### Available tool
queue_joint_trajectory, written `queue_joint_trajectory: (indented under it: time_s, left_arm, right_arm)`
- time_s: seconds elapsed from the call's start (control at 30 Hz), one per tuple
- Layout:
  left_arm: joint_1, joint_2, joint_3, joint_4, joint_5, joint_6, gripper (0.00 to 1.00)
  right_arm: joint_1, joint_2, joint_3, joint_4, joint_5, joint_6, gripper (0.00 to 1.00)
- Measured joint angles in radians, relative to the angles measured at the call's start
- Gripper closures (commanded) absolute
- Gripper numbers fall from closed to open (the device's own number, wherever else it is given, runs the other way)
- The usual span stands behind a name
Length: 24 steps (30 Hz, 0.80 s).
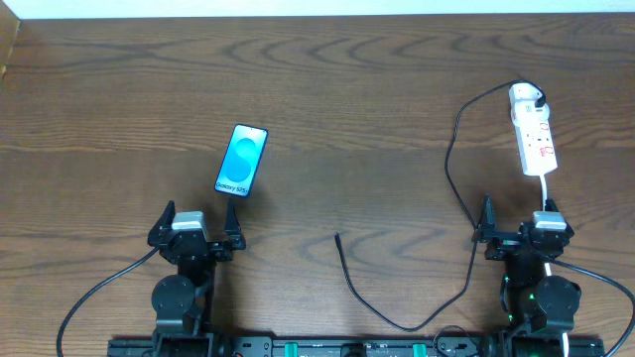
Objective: Plug charger to phone and switch on socket
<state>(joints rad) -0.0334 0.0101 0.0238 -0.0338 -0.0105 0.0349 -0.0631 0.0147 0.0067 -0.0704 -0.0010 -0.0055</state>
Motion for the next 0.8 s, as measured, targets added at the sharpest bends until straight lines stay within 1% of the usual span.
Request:
queue_joint_trajectory:
  time_s: [0.2, 0.43, 0.8]
  left_arm:
    - [0.000, 0.000, 0.000, 0.000, -0.002, 0.005, 0.00]
    - [0.000, 0.000, 0.000, 0.003, -0.026, 0.078, 0.00]
    - [0.000, 0.000, 0.000, 0.003, -0.026, 0.097, 0.00]
  right_arm:
    - [0.000, 0.000, 0.000, 0.000, 0.000, 0.000, 0.01]
    - [0.000, 0.000, 0.000, 0.000, 0.000, 0.000, 0.01]
    - [0.000, 0.000, 0.000, 0.000, 0.000, 0.000, 0.01]
